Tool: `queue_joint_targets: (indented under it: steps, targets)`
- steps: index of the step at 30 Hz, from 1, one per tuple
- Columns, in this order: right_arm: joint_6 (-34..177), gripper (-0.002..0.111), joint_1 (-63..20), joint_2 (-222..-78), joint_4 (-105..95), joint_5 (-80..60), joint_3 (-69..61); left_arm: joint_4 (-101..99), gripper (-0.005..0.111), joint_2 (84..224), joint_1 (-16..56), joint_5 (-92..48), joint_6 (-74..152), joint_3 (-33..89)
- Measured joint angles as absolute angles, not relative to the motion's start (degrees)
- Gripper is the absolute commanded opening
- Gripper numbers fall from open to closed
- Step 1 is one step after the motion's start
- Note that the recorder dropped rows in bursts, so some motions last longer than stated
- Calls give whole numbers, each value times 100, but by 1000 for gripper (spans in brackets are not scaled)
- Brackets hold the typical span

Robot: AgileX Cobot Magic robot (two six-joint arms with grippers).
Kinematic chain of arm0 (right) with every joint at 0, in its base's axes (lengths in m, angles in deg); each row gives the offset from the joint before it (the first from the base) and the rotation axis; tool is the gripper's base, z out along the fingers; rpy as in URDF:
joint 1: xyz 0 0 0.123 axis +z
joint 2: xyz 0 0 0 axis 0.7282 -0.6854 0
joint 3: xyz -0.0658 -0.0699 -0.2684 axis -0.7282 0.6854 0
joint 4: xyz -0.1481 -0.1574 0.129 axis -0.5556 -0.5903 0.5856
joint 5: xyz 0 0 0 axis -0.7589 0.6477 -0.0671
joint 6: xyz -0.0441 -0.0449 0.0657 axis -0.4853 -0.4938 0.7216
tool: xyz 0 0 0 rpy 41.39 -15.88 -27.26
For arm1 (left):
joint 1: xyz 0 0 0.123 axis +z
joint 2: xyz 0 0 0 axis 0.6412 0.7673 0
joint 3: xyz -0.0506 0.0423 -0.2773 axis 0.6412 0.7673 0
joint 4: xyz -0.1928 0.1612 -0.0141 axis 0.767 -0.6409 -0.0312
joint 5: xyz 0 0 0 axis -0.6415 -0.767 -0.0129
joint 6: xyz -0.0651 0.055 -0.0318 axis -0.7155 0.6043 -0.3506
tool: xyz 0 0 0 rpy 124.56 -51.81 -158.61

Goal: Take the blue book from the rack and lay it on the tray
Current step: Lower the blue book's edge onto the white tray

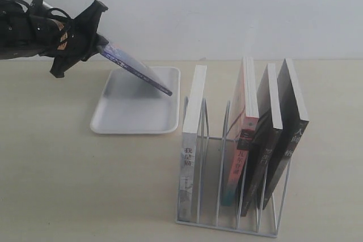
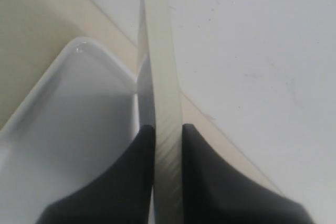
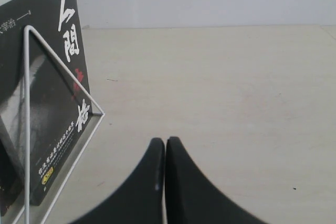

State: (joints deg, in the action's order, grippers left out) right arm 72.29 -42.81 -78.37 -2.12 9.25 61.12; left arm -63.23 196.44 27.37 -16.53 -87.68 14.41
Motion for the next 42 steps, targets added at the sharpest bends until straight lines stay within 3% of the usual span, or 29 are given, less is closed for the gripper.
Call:
queue_joint_targets:
  steps: [13, 16, 22, 24, 42]
  targets:
    - [7229, 0, -4281, -7837, -212, 925, 6112, -6366, 5, 19644, 2737, -1295, -8768, 1441]
    - [7229, 0, -4281, -7837, -212, 925, 6112, -6378, 15, 19644, 2737, -1295, -8707, 1441]
    - [7229, 0, -4281, -7837, -212, 925, 6112, -6378, 48, 19644, 2737, -1275, -8666, 1430]
    - [7229, 0, -4281, -7837, -212, 925, 6112, -6378, 52, 19644, 2737, -1275, -8666, 1423]
    - [7229, 0, -4281, -7837, -212, 925, 6112, -6814, 53, 19644, 2737, -684, -8765, 1572]
